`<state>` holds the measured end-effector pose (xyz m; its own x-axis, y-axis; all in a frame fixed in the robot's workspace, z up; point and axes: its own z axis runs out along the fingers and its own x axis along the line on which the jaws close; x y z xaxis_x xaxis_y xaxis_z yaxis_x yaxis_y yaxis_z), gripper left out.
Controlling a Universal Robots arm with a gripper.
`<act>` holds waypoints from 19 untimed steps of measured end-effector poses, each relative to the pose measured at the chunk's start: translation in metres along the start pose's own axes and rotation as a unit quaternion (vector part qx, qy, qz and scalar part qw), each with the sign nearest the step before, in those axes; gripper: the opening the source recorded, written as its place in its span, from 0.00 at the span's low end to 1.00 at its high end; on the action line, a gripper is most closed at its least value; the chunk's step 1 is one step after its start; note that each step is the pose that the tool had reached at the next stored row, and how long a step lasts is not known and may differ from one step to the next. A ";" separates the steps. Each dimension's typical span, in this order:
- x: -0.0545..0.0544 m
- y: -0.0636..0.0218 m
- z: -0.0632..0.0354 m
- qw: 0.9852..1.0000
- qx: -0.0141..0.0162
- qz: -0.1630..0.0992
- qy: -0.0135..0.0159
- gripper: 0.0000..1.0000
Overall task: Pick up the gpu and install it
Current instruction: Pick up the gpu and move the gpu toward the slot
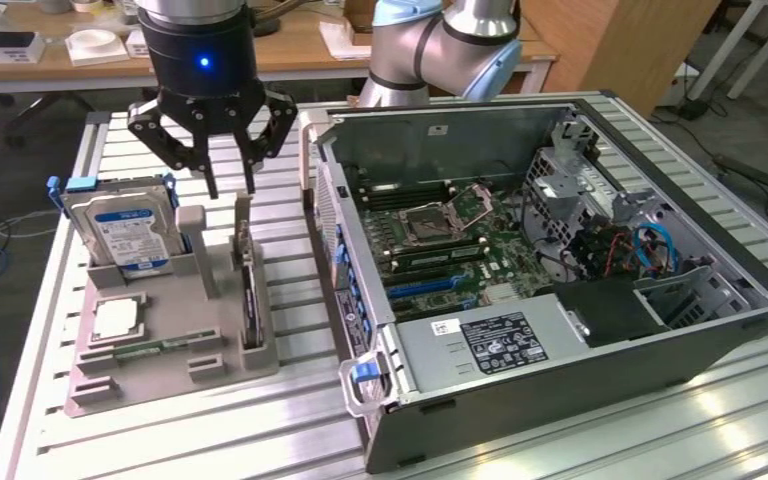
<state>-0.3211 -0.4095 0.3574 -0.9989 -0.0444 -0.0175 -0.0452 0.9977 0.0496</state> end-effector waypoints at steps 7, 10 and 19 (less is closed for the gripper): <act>0.001 -0.0059 0.0026 1.000 0.000 0.000 0.000 0.42; 0.001 -0.0088 0.0033 1.000 0.000 0.000 0.000 0.42; 0.001 -0.0138 0.0072 1.000 0.000 0.000 0.000 0.42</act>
<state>-0.3217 -0.4230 0.3496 -0.9989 -0.0444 -0.0168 -0.0452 0.9977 0.0496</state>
